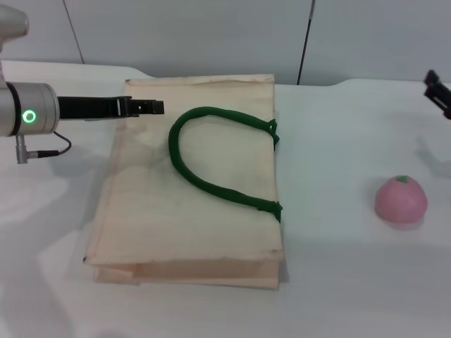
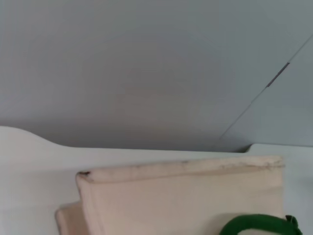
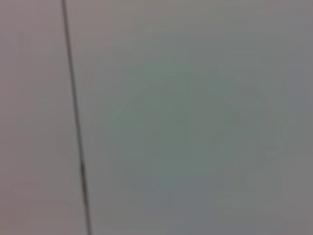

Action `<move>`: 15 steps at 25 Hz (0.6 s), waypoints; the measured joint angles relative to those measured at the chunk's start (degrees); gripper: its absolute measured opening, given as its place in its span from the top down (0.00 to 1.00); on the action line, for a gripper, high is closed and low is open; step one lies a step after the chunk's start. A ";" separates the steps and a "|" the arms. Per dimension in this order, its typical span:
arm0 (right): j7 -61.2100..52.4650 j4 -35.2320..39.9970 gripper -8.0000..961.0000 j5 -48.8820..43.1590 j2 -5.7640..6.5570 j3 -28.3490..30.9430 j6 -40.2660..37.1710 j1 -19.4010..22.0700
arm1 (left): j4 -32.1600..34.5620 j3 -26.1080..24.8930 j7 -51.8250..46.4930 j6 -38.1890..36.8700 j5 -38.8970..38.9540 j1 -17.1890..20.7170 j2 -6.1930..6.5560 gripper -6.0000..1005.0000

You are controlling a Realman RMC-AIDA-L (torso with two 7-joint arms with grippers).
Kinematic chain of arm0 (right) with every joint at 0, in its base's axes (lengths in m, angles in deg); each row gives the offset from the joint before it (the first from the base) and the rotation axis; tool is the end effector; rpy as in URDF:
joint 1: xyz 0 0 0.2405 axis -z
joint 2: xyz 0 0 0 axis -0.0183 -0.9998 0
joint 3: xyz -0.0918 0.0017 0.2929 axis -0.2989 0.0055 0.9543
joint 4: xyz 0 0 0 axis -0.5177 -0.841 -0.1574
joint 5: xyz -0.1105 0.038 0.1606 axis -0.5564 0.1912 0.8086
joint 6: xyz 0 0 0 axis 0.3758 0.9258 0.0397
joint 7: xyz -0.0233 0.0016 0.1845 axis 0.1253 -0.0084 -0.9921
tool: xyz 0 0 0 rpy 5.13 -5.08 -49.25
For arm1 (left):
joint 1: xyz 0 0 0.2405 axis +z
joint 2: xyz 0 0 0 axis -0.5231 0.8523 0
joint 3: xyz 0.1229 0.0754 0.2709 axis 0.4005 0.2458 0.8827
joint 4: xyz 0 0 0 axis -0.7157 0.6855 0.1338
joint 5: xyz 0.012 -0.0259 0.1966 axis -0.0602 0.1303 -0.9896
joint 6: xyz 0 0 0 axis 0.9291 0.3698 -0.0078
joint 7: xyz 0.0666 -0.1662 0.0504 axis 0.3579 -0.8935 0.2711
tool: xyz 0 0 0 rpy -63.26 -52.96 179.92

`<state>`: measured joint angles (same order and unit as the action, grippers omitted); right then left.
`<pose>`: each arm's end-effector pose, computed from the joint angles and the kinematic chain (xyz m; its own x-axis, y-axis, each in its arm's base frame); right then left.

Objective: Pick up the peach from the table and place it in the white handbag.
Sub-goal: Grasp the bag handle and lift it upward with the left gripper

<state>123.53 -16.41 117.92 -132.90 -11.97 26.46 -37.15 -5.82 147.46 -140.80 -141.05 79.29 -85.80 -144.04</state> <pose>0.3432 0.4563 -0.0167 0.6972 -0.1012 -0.7097 -0.7060 -0.2691 -0.6551 -0.2911 0.4729 -0.0135 0.4371 0.7101 0.5520 0.8981 -0.3783 -0.2244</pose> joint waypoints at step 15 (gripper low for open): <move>-9.98 4.57 0.11 -11.77 0.00 -3.19 -1.16 -0.20 | 2.80 0.00 -3.26 3.78 -9.52 -4.38 0.08 0.34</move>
<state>113.55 -11.84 106.14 -132.90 -15.16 25.30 -37.35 -3.02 147.46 -144.05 -137.26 69.76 -90.18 -143.96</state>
